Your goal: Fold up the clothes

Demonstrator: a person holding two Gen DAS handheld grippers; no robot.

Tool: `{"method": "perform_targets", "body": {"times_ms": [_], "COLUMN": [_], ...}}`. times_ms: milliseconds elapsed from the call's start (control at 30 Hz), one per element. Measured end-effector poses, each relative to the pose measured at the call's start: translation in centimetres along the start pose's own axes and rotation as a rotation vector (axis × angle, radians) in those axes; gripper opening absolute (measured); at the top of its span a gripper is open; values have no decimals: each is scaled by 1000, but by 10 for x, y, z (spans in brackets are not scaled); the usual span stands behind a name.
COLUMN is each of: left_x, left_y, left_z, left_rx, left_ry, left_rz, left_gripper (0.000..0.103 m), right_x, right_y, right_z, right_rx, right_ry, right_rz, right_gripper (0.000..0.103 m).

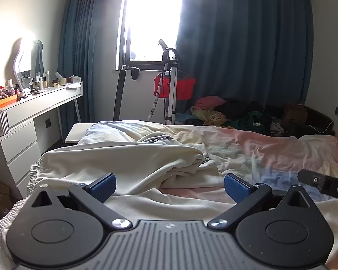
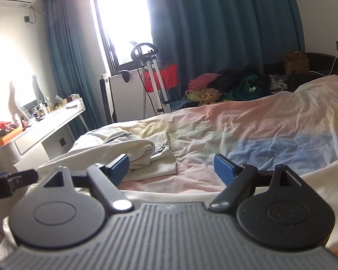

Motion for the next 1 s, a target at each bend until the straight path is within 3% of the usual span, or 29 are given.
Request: {"method": "perform_targets", "body": {"times_ms": [167,400,500,633,900,1000], "left_x": [-17,-46,-54,-58,-55,-57], "left_y": [0,15,21,34,42,41], "left_z": [-32,-55,-57,-51,-34,-35], "left_rx": [-7,-16,-7,-26,-45,-58], "left_ry": [-16,33,42,53,27,40], "left_rz": [-24,-6,-10,74,106,99], "left_gripper": [103,103,103,103,103,103], "right_x": [-25,-26,-31,-38,-73,-75], "right_y": [-5,-6,-4,-1,-22,-19], "right_z": [0,-14,-29,-41,-82,-108], "right_rx": [5,-23,-16,4,149,184], "right_ry": [-11,-50,-6,47,303,383], "right_rz": [-1,2,-12,-40,-396,-480], "right_gripper": [84,84,84,84,85,78]}}
Point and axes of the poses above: each gripper's, at about its wrist camera, not at the fingertips, and z roughly against the way its jaws point, y to its left, x to its top, the point moved 4 cm from there along -z, roughly the way its jaws point, and after that the axes turned 3 degrees about -x, right-handed, at the moved point
